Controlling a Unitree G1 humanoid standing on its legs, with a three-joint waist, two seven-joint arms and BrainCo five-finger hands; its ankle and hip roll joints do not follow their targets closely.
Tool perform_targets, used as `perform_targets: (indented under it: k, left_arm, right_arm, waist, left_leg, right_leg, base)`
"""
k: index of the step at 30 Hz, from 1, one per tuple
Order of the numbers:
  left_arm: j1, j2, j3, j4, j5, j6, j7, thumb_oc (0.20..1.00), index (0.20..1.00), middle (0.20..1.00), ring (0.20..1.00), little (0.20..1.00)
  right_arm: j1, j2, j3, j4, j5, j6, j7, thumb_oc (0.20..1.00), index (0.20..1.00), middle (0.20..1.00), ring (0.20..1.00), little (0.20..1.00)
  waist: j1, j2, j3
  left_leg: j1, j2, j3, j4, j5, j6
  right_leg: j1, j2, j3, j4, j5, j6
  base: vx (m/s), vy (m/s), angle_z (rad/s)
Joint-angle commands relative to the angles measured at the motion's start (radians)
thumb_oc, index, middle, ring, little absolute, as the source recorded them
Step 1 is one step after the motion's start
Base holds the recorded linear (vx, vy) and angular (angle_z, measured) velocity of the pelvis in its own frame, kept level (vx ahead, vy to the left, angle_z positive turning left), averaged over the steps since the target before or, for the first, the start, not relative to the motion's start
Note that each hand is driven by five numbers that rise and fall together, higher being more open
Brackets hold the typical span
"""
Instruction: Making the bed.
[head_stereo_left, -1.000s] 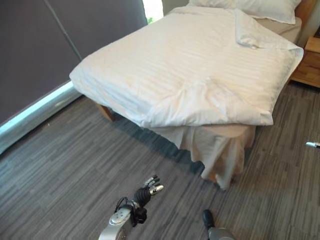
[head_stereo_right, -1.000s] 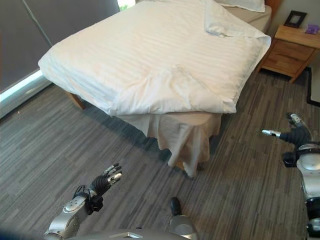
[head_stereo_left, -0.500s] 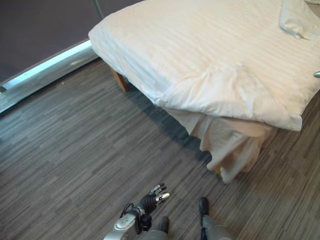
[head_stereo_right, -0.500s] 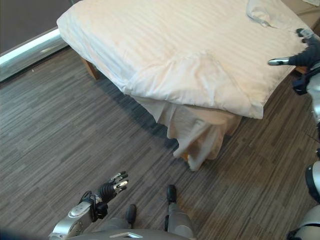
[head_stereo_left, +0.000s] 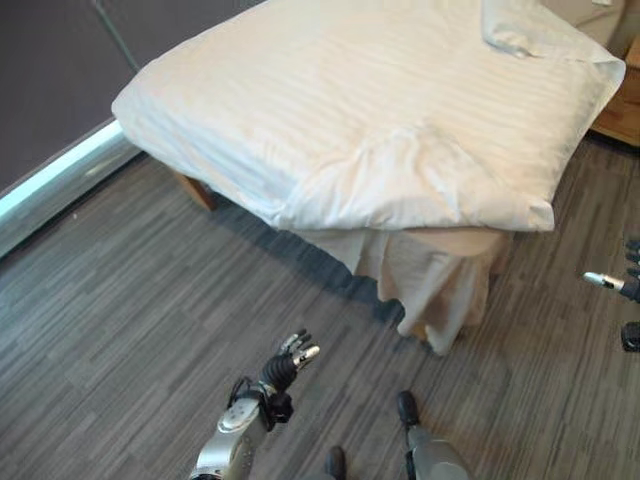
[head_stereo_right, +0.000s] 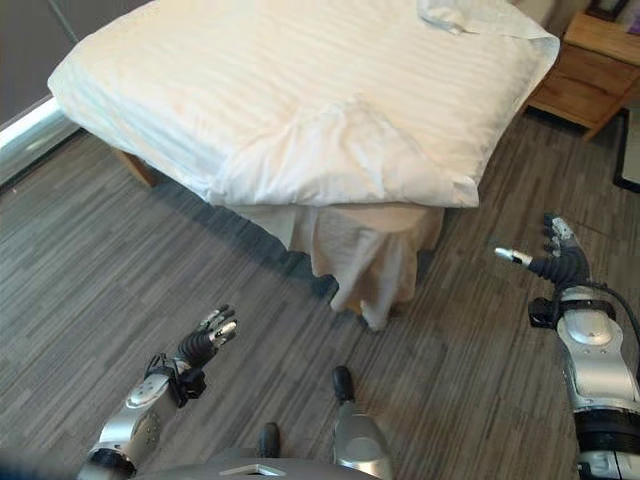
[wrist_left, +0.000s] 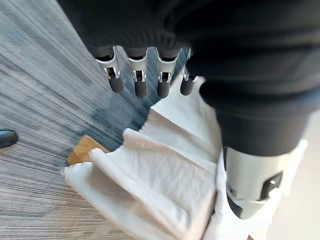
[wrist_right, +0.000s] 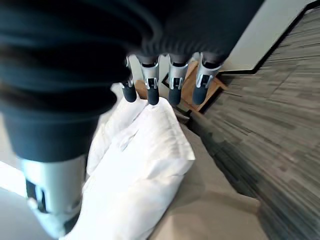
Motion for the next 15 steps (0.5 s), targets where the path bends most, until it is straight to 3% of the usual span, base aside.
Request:
perform_targets:
  k: [1, 9, 10, 11, 12, 13, 15]
  left_arm:
    - [-0.028, 0.029, -0.021, 0.014, 0.044, -0.037, 0.006, 1.0, 1.0, 1.0, 1.0, 1.0]
    - [-0.015, 0.008, -0.007, 0.017, 0.022, -0.033, 0.008, 1.0, 1.0, 1.0, 1.0, 1.0]
    - [0.013, 0.05, 0.135, 0.006, 0.049, -0.006, 0.011, 1.0, 1.0, 1.0, 1.0, 1.0]
    - [0.012, 0.04, 0.125, 0.024, 0.076, 0.001, 0.006, 1.0, 1.0, 1.0, 1.0, 1.0]
    - [0.012, 0.039, 0.123, 0.026, 0.078, 0.0, 0.006, 1.0, 1.0, 1.0, 1.0, 1.0]
    - [0.001, 0.034, 0.111, 0.033, 0.091, 0.002, 0.006, 1.0, 1.0, 1.0, 1.0, 1.0]
    - [-0.011, 0.03, 0.101, 0.039, 0.097, 0.0, 0.002, 1.0, 1.0, 1.0, 1.0, 1.0]
  right_arm:
    - [-0.13, -0.059, -0.004, -0.021, -0.015, -0.052, -0.009, 1.0, 1.0, 1.0, 1.0, 1.0]
    - [-0.16, -0.008, 0.029, -0.018, 0.067, -0.061, -0.003, 1.0, 1.0, 1.0, 1.0, 1.0]
    - [-0.048, 0.113, -0.038, -0.058, 0.155, -0.01, 0.011, 1.0, 1.0, 1.0, 1.0, 1.0]
    - [-0.026, 0.133, -0.065, -0.061, 0.154, -0.008, 0.002, 1.0, 1.0, 1.0, 1.0, 1.0]
    - [-0.02, 0.134, -0.068, -0.065, 0.153, -0.007, 0.002, 1.0, 1.0, 1.0, 1.0, 1.0]
    - [0.005, 0.152, -0.099, -0.076, 0.148, -0.006, -0.013, 1.0, 1.0, 1.0, 1.0, 1.0]
    - [0.015, 0.174, -0.104, -0.076, 0.153, -0.005, -0.014, 1.0, 1.0, 1.0, 1.0, 1.0]
  waist:
    - [0.022, -0.015, -0.023]
    - [0.036, -0.011, -0.025]
    - [0.074, -0.079, 0.021]
    - [0.055, -0.062, 0.005]
    - [0.059, -0.063, 0.004]
    - [0.043, -0.042, -0.007]
    - [0.033, -0.037, -0.013]
  left_leg:
    - [-0.032, -0.014, 0.003, 0.01, 0.018, 0.008]
    - [-0.024, 0.002, -0.004, 0.01, 0.036, -0.011]
    - [-0.209, 0.158, 0.245, 0.37, 0.105, -0.049]
    - [-0.189, 0.137, 0.333, 0.297, 0.067, -0.035]
    - [-0.18, 0.132, 0.338, 0.284, 0.068, -0.032]
    - [-0.149, 0.121, 0.363, 0.19, 0.076, -0.038]
    - [-0.136, 0.105, 0.33, 0.157, 0.084, -0.04]
  right_leg:
    - [0.118, 0.012, 0.02, 0.087, -0.174, 0.012]
    - [0.147, 0.027, 0.006, 0.071, -0.182, -0.006]
    - [0.122, -0.071, -0.089, 0.131, -0.181, -0.005]
    - [0.124, -0.051, -0.108, 0.137, -0.196, -0.01]
    - [0.125, -0.054, -0.106, 0.139, -0.199, -0.008]
    - [0.13, -0.049, -0.137, 0.143, -0.211, -0.003]
    - [0.136, -0.05, -0.15, 0.141, -0.214, 0.002]
  base:
    - [-0.03, -0.023, -0.04]
    - [0.0, -0.087, -0.01]
    - [0.03, -0.079, 0.12]
    - [0.04, -0.051, 0.13]
    - [0.08, 0.003, 0.72]
    - [0.06, 0.044, 0.98]
    - [0.08, 0.049, 0.7]
